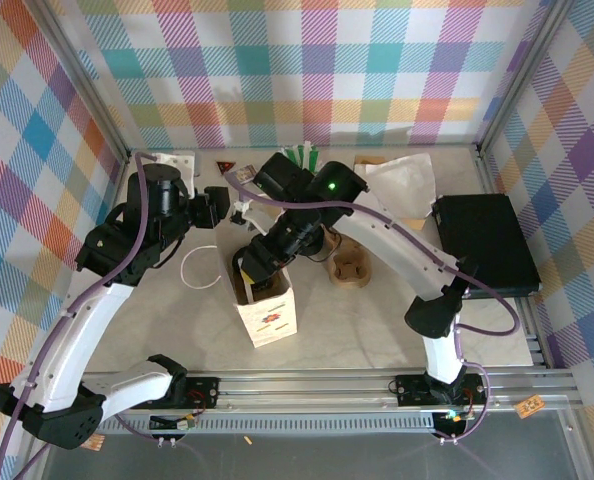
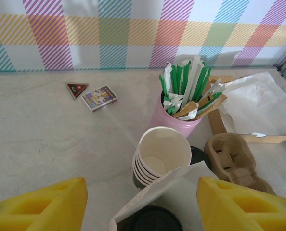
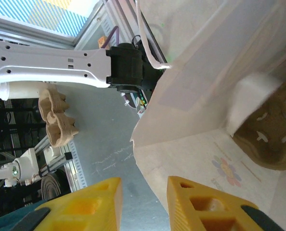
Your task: Pack the takeout coffee
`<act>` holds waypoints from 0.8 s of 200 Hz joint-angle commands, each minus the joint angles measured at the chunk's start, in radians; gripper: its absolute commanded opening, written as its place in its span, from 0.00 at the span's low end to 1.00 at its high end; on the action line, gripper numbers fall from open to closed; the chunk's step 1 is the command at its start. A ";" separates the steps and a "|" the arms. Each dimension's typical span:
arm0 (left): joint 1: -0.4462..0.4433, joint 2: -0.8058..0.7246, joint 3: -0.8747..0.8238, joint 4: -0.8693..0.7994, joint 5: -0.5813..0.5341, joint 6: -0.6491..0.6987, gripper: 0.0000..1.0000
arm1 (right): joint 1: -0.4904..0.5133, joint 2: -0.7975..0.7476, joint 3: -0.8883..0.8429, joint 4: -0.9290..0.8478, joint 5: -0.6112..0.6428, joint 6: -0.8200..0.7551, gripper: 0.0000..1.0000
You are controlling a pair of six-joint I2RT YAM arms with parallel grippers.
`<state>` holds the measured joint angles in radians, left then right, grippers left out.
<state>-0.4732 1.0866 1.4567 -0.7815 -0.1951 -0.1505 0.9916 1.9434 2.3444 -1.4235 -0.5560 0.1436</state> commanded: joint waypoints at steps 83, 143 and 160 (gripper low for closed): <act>-0.001 0.045 0.036 0.037 0.014 0.068 0.61 | 0.002 0.037 0.177 -0.044 0.102 -0.034 0.32; -0.001 0.103 0.089 0.113 0.047 0.108 0.61 | -0.211 -0.122 0.122 0.141 0.235 0.042 0.38; -0.003 0.132 0.108 0.158 0.085 0.108 0.61 | -0.308 -0.201 0.021 0.236 0.342 0.067 0.40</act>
<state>-0.4732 1.1881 1.5169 -0.7155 -0.1665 -0.0650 0.7990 1.8729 2.4527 -1.3296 -0.3607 0.1631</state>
